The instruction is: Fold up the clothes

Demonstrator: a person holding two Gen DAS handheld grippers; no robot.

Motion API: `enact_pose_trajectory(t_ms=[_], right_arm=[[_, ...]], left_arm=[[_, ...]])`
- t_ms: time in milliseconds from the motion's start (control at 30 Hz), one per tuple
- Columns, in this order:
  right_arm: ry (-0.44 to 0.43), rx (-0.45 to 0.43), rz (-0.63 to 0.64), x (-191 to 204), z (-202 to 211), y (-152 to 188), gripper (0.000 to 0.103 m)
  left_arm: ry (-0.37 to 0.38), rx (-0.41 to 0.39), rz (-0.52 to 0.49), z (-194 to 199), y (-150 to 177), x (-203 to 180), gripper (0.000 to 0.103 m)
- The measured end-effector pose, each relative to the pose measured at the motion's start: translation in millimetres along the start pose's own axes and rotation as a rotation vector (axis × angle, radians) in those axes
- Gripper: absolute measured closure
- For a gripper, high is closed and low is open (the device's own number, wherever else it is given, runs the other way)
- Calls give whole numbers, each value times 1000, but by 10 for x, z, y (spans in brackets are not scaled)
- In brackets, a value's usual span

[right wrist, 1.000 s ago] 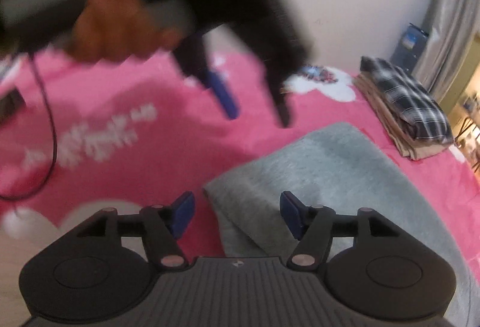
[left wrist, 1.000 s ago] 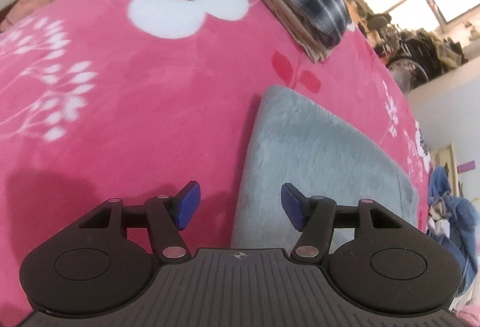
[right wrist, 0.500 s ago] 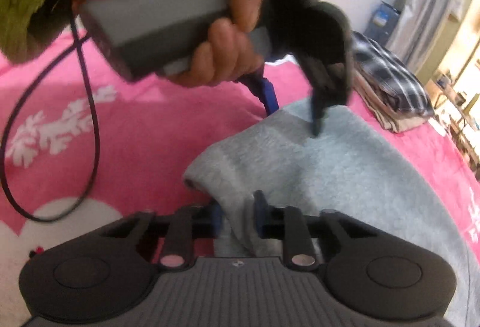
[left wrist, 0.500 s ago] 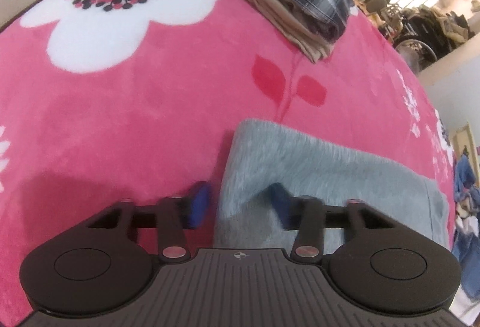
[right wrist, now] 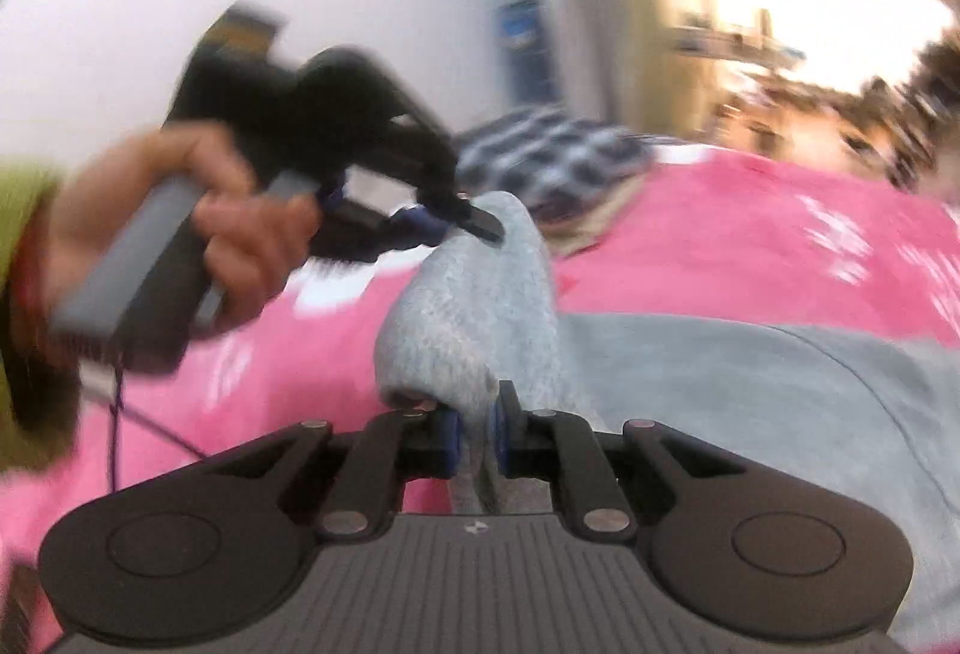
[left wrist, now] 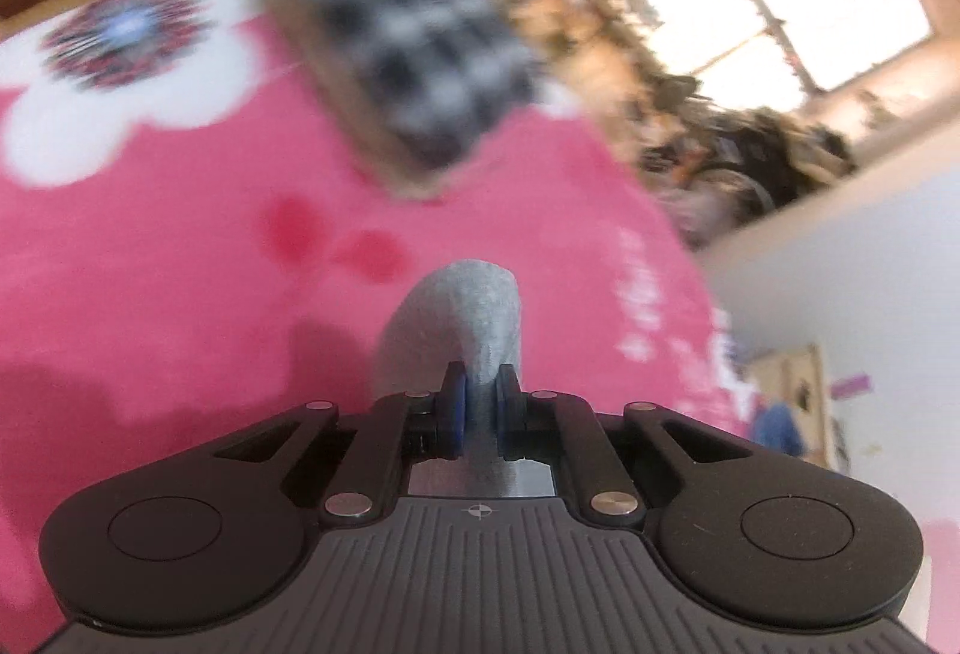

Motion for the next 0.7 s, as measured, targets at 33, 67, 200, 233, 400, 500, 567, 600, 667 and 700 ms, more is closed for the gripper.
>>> enact_pose_trajectory(t_ms=[33,67,200,233,400,500,567,600,667,700], right_arm=[[12,-11,-63,-157,78,-29,90],[25,-21,-126,-315,156,-57,90],[88,-66,-323,-894,462,-84,91],[108,-77,-365,-1041,533,-66,91],[206,-112,-520,-1680,793,77,91],[249,-100,-609,-2032,852,216,91],[269,-83,-671,-2239,835,352,91],[272,-68,-704,-2348,789,438,91],[272,-30,-788,-2570,667,640,90],[264,-1,-849,-2689,574,773,90]], left_arm=[[20,9,-22,-103,27,-160,96],[37,23,-46,-220,71,-318,96],[100,93,-157,-741,326,-961,96],[111,115,-187,-864,420,-1106,96],[144,239,-328,-1546,978,-1674,96],[144,296,-362,-1871,1286,-1792,96],[128,331,-397,-2062,1465,-1800,96],[119,348,-416,-2155,1552,-1801,95],[64,420,-434,-2296,1681,-1709,82],[34,459,-441,-2362,1741,-1655,74]])
Point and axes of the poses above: each gripper's, at about its wrist camera, not at the fingertips, and z roughly against the way its jaws point, x to its left, y to its underside, the point moved 4 cm from there along -z, roughly the way its jaws point, and after that the axes turned 12 degrees about y, right-handed, at the moved point
